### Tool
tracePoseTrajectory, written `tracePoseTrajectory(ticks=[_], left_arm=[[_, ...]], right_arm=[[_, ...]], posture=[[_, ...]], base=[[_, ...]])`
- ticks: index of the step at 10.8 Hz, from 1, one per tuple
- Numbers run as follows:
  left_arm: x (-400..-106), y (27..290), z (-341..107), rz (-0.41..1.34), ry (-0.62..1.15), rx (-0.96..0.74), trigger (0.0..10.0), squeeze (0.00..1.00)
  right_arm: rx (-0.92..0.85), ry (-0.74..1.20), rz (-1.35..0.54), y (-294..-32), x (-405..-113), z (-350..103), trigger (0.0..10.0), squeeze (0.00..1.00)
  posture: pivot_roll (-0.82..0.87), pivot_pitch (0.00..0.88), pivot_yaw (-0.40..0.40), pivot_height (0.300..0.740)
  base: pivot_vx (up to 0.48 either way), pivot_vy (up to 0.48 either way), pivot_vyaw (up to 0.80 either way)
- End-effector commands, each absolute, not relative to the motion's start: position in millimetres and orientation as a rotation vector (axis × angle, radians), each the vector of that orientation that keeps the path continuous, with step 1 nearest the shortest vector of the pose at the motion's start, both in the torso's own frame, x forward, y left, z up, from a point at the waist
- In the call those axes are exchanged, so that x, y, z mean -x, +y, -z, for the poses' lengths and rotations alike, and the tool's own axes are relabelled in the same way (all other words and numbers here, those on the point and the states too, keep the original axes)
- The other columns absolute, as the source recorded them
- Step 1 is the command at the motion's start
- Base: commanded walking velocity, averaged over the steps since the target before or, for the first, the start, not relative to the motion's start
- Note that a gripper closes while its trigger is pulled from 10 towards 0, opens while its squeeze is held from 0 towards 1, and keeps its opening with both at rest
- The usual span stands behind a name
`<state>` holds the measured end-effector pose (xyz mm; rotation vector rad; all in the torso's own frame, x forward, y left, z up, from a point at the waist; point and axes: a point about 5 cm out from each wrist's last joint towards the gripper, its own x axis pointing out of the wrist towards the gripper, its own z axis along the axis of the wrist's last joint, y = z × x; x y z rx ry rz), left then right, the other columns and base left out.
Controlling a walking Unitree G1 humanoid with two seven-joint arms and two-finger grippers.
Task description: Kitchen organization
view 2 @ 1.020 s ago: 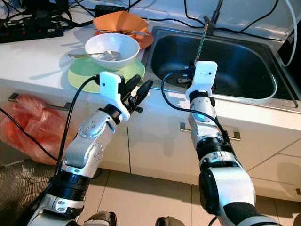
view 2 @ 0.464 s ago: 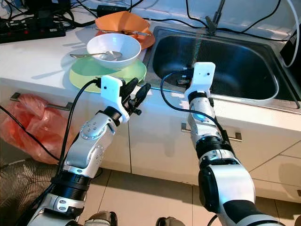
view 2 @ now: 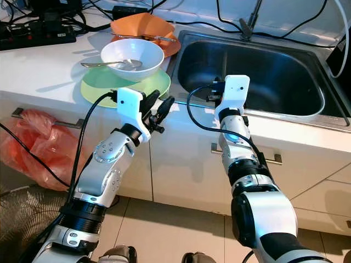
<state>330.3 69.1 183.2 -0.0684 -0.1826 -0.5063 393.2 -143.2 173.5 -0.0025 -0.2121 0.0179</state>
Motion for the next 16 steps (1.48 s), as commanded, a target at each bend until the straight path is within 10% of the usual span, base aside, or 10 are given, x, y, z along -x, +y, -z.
tracePoseTrajectory(ticks=[1, 2, 3, 4, 7, 16], left_arm=[[-329.9, 67.0, -182.9, 0.505, -0.185, 0.061, 10.0, 0.00], [-330.0, 67.0, -183.1, 0.503, -0.185, 0.062, 10.0, 0.00], [-330.0, 67.2, -183.2, 0.499, -0.187, 0.062, 10.0, 0.00], [-330.9, 70.1, -186.2, 0.469, -0.204, 0.066, 10.0, 0.00], [-333.7, 115.2, -211.1, 0.127, -0.378, 0.148, 10.0, 0.00], [-334.4, 164.3, -196.9, -0.146, -0.377, 0.306, 10.0, 0.00]], right_arm=[[-0.002, -0.218, -0.009, -146.1, -394.8, -177.4, 10.0, 0.19], [-0.003, -0.218, 0.003, -147.3, -394.9, -177.5, 10.0, 1.00], [-0.006, -0.219, 0.000, -146.8, -395.0, -177.8, 10.0, 1.00], [0.005, -0.224, -0.003, -145.8, -394.8, -178.2, 10.0, 0.00], [-0.007, -0.235, -0.019, -142.9, -392.7, -176.2, 10.0, 0.00], [-0.014, -0.213, -0.029, -140.8, -387.5, -164.0, 10.0, 0.00]], posture=[[0.12, 0.096, -0.063, 0.740], [0.12, 0.095, -0.063, 0.740], [0.12, 0.096, -0.062, 0.740], [0.12, 0.096, -0.064, 0.740], [0.12, 0.101, -0.068, 0.740], [0.12, 0.076, -0.081, 0.740]], base=[[0.000, 0.000, 0.00], [0.000, 0.000, 0.00], [0.000, 0.000, 0.00], [0.000, 0.000, 0.00], [0.000, 0.000, 0.00], [0.000, 0.000, 0.00]])
